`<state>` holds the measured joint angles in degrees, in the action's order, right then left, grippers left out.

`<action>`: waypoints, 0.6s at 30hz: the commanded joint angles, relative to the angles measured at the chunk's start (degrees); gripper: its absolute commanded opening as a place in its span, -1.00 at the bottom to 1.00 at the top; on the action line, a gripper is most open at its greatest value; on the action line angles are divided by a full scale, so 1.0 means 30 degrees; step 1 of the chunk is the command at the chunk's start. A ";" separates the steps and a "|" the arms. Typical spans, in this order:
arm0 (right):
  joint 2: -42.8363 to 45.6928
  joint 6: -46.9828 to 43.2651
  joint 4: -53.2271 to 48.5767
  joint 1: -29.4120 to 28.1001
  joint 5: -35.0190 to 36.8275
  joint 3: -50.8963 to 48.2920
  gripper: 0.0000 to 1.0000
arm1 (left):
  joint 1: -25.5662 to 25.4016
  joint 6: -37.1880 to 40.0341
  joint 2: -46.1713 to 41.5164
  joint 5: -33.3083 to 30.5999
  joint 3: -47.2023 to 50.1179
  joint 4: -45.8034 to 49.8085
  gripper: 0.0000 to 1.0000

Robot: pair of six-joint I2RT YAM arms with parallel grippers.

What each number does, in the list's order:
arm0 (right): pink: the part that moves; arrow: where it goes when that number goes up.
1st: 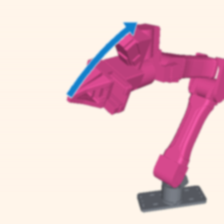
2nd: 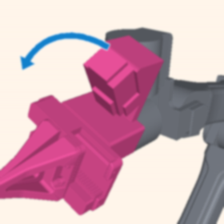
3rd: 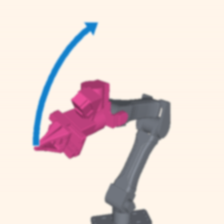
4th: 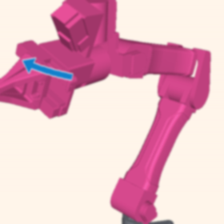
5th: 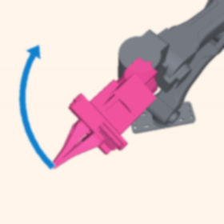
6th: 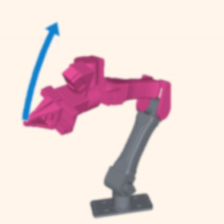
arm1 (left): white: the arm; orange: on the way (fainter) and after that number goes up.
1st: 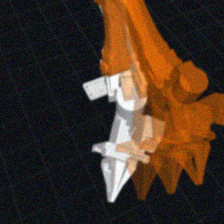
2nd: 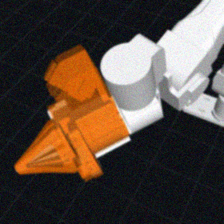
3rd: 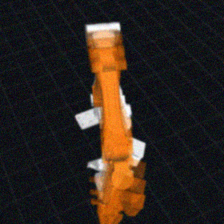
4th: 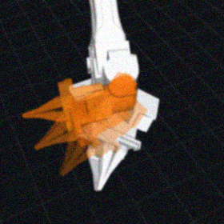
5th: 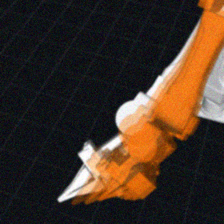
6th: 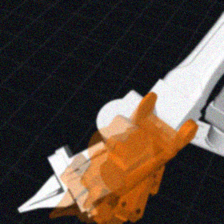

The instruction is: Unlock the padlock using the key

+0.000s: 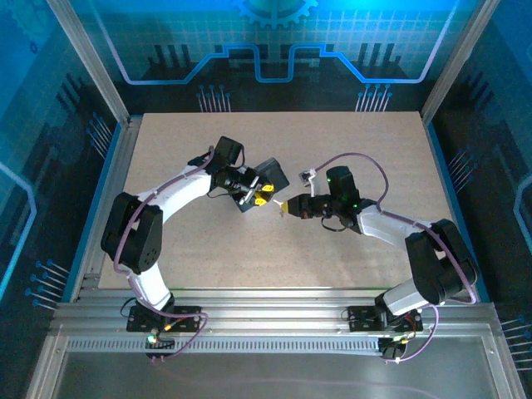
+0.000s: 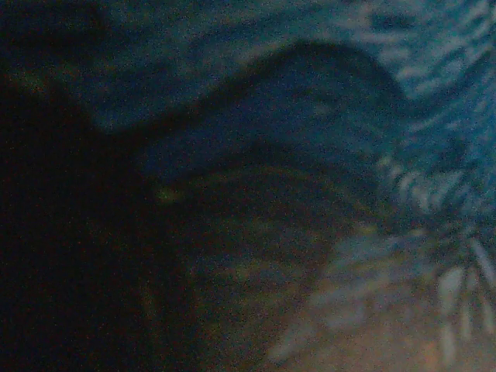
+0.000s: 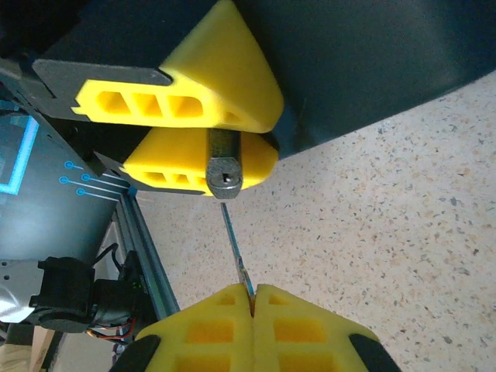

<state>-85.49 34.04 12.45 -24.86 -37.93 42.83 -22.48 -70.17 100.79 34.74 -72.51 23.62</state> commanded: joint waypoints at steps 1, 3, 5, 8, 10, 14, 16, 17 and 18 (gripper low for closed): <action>-0.0299 -0.0165 0.0068 -0.0341 -0.0254 0.0749 -1.00 | 0.0140 0.0066 -0.0924 0.0373 0.0260 -0.0548 -1.00; -0.0394 -0.0041 0.0257 -0.0383 -0.0275 0.0753 -1.00 | 0.0140 0.0070 -0.1007 0.0422 0.0305 -0.0605 -1.00; -0.0502 0.0020 0.0446 -0.0384 -0.0239 0.0754 -1.00 | 0.0148 0.0020 -0.1042 0.0428 0.0324 -0.0594 -1.00; -0.0607 0.0078 0.0443 -0.0384 -0.0186 0.0782 -1.00 | 0.0142 -0.0049 -0.1108 0.0453 0.0364 -0.0642 -1.00; -0.0709 0.0078 0.0454 -0.0377 -0.0137 0.0805 -1.00 | 0.0140 -0.0093 -0.1137 0.0431 0.0374 -0.0697 -1.00; -0.0797 0.0164 0.0663 -0.0392 -0.0189 0.0782 -1.00 | 0.0113 -0.0117 -0.1189 0.0460 0.0354 -0.0753 -1.00; -0.0828 0.0225 0.0816 -0.0384 -0.0233 0.0829 -1.00 | 0.0126 -0.0106 -0.1174 0.0460 0.0355 -0.0785 -1.00; -0.0827 0.0240 0.0842 -0.0385 -0.0221 0.0866 -1.00 | 0.0109 -0.0123 -0.1149 0.0460 0.0380 -0.0784 -1.00; -0.0850 0.0254 0.0882 -0.0381 -0.0269 0.0889 -1.00 | 0.0082 -0.0135 -0.1139 0.0468 0.0376 -0.0789 -1.00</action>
<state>-87.53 34.52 13.04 -25.23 -37.93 43.83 -22.50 -70.59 99.90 34.76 -71.81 23.20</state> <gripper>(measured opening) 0.041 0.309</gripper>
